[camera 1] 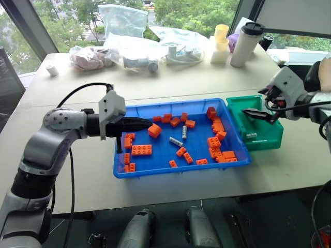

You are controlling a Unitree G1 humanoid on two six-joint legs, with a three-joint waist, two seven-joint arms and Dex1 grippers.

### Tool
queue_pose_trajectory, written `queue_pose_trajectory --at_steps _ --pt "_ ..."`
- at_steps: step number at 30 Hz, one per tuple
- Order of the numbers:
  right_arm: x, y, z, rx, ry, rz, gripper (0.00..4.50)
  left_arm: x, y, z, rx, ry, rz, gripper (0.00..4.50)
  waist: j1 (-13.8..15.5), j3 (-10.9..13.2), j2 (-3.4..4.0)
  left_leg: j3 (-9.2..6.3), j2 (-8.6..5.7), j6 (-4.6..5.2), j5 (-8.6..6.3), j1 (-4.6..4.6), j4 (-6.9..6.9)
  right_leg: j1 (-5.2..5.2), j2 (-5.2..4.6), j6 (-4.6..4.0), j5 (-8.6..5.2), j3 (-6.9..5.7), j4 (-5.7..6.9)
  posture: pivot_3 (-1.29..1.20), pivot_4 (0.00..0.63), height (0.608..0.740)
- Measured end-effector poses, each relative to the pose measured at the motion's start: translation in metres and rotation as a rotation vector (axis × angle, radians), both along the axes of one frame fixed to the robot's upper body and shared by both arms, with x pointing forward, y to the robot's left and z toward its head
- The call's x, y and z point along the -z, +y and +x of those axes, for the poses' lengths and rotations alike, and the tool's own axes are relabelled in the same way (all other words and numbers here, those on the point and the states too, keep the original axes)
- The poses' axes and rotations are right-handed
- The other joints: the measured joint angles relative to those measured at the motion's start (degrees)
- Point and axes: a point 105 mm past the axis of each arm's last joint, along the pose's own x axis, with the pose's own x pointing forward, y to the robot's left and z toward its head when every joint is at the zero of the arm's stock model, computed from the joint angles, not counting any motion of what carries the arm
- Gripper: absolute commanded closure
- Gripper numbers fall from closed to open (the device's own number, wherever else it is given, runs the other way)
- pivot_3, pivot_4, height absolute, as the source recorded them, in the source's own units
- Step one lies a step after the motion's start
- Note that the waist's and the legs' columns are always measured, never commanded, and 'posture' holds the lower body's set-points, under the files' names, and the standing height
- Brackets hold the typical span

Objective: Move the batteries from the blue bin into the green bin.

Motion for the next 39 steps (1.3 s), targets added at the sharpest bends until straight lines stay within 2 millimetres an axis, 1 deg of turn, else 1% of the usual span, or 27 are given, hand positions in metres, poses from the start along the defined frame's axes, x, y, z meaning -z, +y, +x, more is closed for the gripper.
queue_pose_trajectory --at_steps 1,3,8,10,17,18,19,21,23,24,25,26,30,32,33,36,37,38,39 --pt "0.000 0.019 -0.004 -0.072 0.009 0.022 0.08 0.000 0.000 0.000 0.000 0.000 0.000 4.50 0.0 0.0 0.00 -0.01 0.00 0.00 0.00 -0.01 0.00 0.00 0.00 0.00 0.00 -0.01 0.00 0.00 0.150 0.740" --pt "0.010 0.050 -0.012 -0.191 0.054 0.043 0.08 -0.001 0.000 0.000 0.001 -0.002 0.000 4.50 0.1 0.0 -0.01 -0.02 -0.02 0.00 0.00 -0.01 0.03 0.02 -0.02 0.00 0.00 -0.01 -0.01 0.00 0.150 0.740" --pt "0.056 0.103 -0.020 -0.342 0.199 0.050 0.08 -0.001 0.000 0.000 -0.001 -0.003 0.001 4.50 0.4 0.0 -0.04 -0.08 -0.07 0.00 0.00 -0.02 0.10 0.07 -0.07 0.00 0.00 -0.09 0.00 0.00 0.150 0.740" --pt "0.071 0.116 -0.020 -0.363 0.236 0.041 0.08 -0.001 0.000 0.000 -0.003 -0.004 0.000 4.50 0.3 0.0 -0.04 -0.09 -0.07 -0.06 0.03 -0.03 0.09 0.04 -0.06 0.00 0.00 -0.08 0.01 0.00 0.150 0.740" --pt "0.109 0.138 -0.016 -0.374 0.318 0.009 0.08 -0.002 0.000 -0.002 -0.020 -0.014 0.001 4.50 0.1 0.0 -0.04 -0.09 -0.06 -0.15 0.09 -0.02 0.07 0.00 -0.02 0.00 0.00 -0.08 0.03 0.00 0.150 0.740" --pt "0.113 0.139 -0.015 -0.373 0.325 0.001 0.60 -0.002 0.000 -0.002 -0.022 -0.013 0.002 4.50 0.1 0.0 -0.04 -0.09 -0.06 -0.15 0.09 -0.02 0.07 0.01 -0.02 0.00 0.00 -0.07 0.03 0.00 0.150 0.740" --pt "0.117 0.140 -0.014 -0.372 0.333 -0.004 0.99 -0.002 -0.001 -0.003 -0.022 -0.013 0.003 4.50 0.1 0.0 -0.04 -0.09 -0.07 -0.15 0.09 -0.02 0.07 0.02 -0.02 0.00 0.00 -0.07 0.02 0.00 0.150 0.740" --pt "0.121 0.143 -0.011 -0.365 0.340 -0.002 1.92 -0.001 0.001 -0.003 -0.033 -0.008 0.005 4.50 0.1 0.0 -0.04 -0.09 -0.06 -0.15 0.08 -0.02 0.07 0.01 -0.01 0.00 0.00 -0.07 0.02 0.00 0.150 0.740" --pt "0.125 0.144 -0.009 -0.360 0.341 -0.010 3.02 0.002 0.002 -0.004 -0.037 0.002 0.005 4.50 0.1 0.0 -0.04 -0.10 -0.06 -0.15 0.09 -0.02 0.07 0.00 0.00 0.00 0.00 -0.08 0.03 0.00 0.150 0.740" --pt "0.125 0.144 -0.009 -0.360 0.338 -0.017 3.43 0.003 0.002 -0.004 -0.039 0.004 0.005 4.50 0.1 0.0 -0.04 -0.10 -0.06 -0.14 0.08 -0.02 0.07 0.01 0.00 0.00 0.00 -0.08 0.03 0.00 0.150 0.740" --pt "0.126 0.144 -0.008 -0.360 0.337 -0.022 4.00 0.003 0.002 -0.004 -0.039 0.004 0.005 4.50 0.1 0.0 -0.04 -0.10 -0.06 -0.15 0.08 -0.02 0.07 0.01 0.00 0.00 0.00 -0.07 0.03 0.00 0.150 0.740" --pt "0.126 0.144 -0.008 -0.360 0.335 -0.025 4.46 0.002 0.002 -0.004 -0.039 0.003 0.005 4.50 0.1 0.0 -0.04 -0.10 -0.06 -0.15 0.08 -0.02 0.07 0.01 0.00 0.00 0.00 -0.07 0.03 0.00 0.150 0.740" --pt "0.121 0.142 -0.009 -0.354 0.326 -0.030 4.46 0.002 0.001 -0.005 -0.037 0.002 0.005 4.50 0.1 0.0 -0.04 -0.10 -0.06 -0.14 0.08 -0.02 0.07 0.00 0.00 0.00 0.00 -0.07 0.03 0.00 0.150 0.740" --pt "0.108 0.136 -0.006 -0.326 0.288 -0.022 4.46 0.002 0.001 -0.005 -0.038 0.003 0.005 4.50 0.1 0.0 -0.04 -0.10 -0.07 -0.13 0.07 -0.03 0.07 0.00 -0.01 0.00 0.00 -0.07 0.03 0.00 0.150 0.740" --pt "0.095 0.128 -0.002 -0.293 0.254 -0.007 4.46 0.002 0.001 -0.005 -0.037 0.003 0.004 4.50 0.2 0.0 -0.03 -0.10 -0.08 -0.10 0.06 -0.03 0.07 0.00 -0.02 0.00 0.00 -0.07 0.03 0.00 0.150 0.740" --pt "0.039 0.094 0.014 -0.153 0.095 0.035 4.46 0.002 0.001 -0.005 -0.035 0.005 0.002 4.50 0.4 0.0 -0.03 -0.11 -0.09 -0.01 0.01 -0.04 0.07 0.02 -0.03 0.00 0.00 -0.09 0.01 0.00 0.150 0.740" --pt "0.021 0.077 0.017 -0.089 0.040 0.043 4.46 0.002 0.001 -0.005 -0.033 0.005 0.000 4.50 0.5 0.0 -0.03 -0.12 -0.08 -0.01 0.00 -0.03 0.07 0.03 -0.03 0.00 0.00 -0.11 0.00 0.00 0.150 0.740" --pt "0.008 0.059 0.018 -0.025 0.003 0.043 4.46 0.002 0.000 -0.005 -0.031 0.005 -0.001 4.50 0.6 0.0 -0.03 -0.13 -0.08 -0.01 0.00 -0.03 0.06 0.05 -0.03 0.00 0.00 -0.12 -0.03 0.00 0.150 0.740" --pt "0.000 0.035 0.018 0.053 -0.021 0.031 4.46 0.002 0.000 -0.005 -0.028 0.006 -0.003 4.50 0.9 0.0 -0.03 -0.12 -0.09 0.00 -0.01 -0.04 0.06 0.06 -0.05 0.00 0.00 -0.12 -0.06 0.00 0.150 0.740"
